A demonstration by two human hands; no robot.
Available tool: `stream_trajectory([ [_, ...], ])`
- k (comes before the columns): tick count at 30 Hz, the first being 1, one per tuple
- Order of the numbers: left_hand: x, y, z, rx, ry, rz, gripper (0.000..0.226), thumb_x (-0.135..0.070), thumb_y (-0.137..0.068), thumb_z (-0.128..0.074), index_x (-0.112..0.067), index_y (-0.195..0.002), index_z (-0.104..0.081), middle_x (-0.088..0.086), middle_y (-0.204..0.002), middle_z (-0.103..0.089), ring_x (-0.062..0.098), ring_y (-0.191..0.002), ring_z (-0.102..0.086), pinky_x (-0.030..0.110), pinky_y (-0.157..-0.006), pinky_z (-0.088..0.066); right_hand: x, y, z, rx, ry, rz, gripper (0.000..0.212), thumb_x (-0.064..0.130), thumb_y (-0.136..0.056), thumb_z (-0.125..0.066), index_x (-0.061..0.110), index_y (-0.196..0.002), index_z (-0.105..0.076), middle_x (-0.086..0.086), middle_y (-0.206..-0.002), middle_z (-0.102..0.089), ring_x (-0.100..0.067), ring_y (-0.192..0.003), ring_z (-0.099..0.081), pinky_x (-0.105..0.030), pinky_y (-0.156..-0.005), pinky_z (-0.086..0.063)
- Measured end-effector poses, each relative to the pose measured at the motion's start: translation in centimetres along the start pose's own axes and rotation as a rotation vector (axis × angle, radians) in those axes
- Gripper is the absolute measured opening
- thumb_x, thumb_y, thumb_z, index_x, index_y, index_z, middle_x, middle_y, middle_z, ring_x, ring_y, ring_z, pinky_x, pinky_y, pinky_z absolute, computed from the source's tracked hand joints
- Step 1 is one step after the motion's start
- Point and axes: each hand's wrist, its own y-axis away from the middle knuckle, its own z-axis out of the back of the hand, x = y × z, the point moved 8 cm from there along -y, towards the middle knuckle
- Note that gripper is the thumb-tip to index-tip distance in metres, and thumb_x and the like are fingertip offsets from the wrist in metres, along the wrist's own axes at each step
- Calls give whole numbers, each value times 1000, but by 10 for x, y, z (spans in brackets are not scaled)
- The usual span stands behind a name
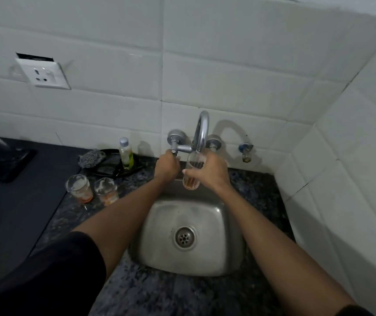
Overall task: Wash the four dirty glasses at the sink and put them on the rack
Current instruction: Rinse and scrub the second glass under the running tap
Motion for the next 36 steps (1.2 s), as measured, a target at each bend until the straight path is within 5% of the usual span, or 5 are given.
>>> stream_trajectory([
  [13,11,-6,-1,-120,140,43,26,-21,-102,-50,1,-106,-65,21,-101,-72,40,-93,-67,40,-75,-48,-11,-7,-3,-24,-46,-4,62,47,-64,-95,21,-112,-68,2,-105,-74,-14,-87,-67,-34,-78,-60],
  [20,15,-7,-2,-138,186,56,26,-19,-102,-52,3,-102,-66,23,-99,-71,39,-93,-66,33,-69,-38,-16,-2,-10,-9,-47,-25,82,55,-61,-95,17,-127,-66,3,-120,-72,-14,-105,-67,-29,-85,-55],
  [31,21,-7,-5,-122,248,92,28,-24,-102,-53,1,-104,-65,18,-97,-70,32,-87,-65,33,-69,-41,-16,5,-7,-17,-72,-12,80,44,-64,-97,13,-130,-64,-2,-125,-70,-18,-112,-65,-25,-86,-47],
  [34,45,-2,-36,62,497,363,52,-48,-92,-60,-3,-119,-61,17,-112,-70,32,-98,-68,44,-86,-57,-15,6,-6,-17,-79,13,77,43,-64,-97,14,-127,-64,-1,-123,-70,-18,-110,-66,-26,-88,-50],
  [36,49,22,-82,456,852,662,75,-67,-85,-59,-5,-127,-62,21,-121,-69,37,-108,-69,57,-93,-56,-14,8,-6,2,-75,52,74,47,-63,-96,18,-123,-64,1,-120,-71,-18,-106,-67,-34,-89,-57],
])
